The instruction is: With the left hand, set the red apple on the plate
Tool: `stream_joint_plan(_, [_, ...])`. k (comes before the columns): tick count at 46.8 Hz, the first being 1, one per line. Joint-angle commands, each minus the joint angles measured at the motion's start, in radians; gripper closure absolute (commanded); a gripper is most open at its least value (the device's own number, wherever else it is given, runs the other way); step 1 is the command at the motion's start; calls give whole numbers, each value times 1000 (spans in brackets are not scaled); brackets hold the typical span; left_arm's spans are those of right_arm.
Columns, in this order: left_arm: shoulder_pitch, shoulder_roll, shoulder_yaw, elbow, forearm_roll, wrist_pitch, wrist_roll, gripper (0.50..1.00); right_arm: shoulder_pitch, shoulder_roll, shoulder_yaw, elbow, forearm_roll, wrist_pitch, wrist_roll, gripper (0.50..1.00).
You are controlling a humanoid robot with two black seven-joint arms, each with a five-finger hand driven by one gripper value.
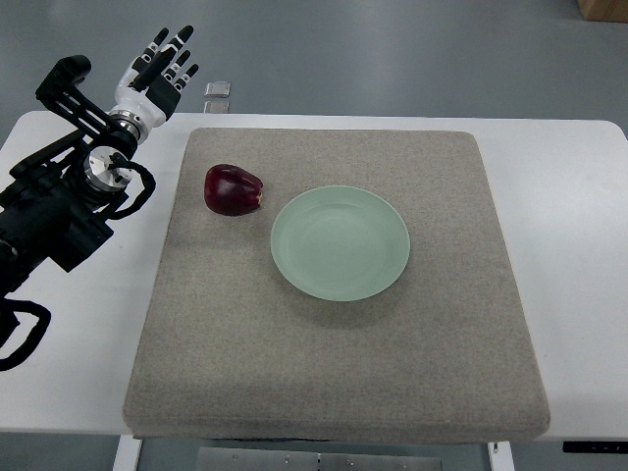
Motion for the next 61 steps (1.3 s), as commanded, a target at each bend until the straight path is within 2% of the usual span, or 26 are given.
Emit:
stream_joint_plan(1, [-1, 8, 0, -2, 26, -10, 2, 506, 0, 0, 0, 0, 0, 0, 0, 536])
stream_joint_plan(9, [4, 14, 0, -10, 172, -10, 2, 506, 0, 0, 0, 0, 0, 0, 0, 536])
stream_joint_plan(20, [6, 65, 5, -155, 443, -10, 8, 506, 0, 0, 0, 0, 0, 0, 0, 536])
stream_joint_plan(29, [-13, 80, 6, -171, 753, -16, 9, 506, 0, 0, 0, 0, 0, 0, 0, 536])
stream_joint_plan(43, [-59, 141, 28, -235, 1206, -85, 8, 506, 0, 0, 0, 0, 0, 0, 0, 536])
stream_joint_plan(53, [-132, 206, 103, -275, 1364, -190, 6, 506, 0, 0, 0, 0, 0, 0, 0, 536])
stream_joint_plan(61, [-186, 286, 140, -388, 1505, -249, 2, 506, 0, 0, 1, 0, 0, 0, 0, 536])
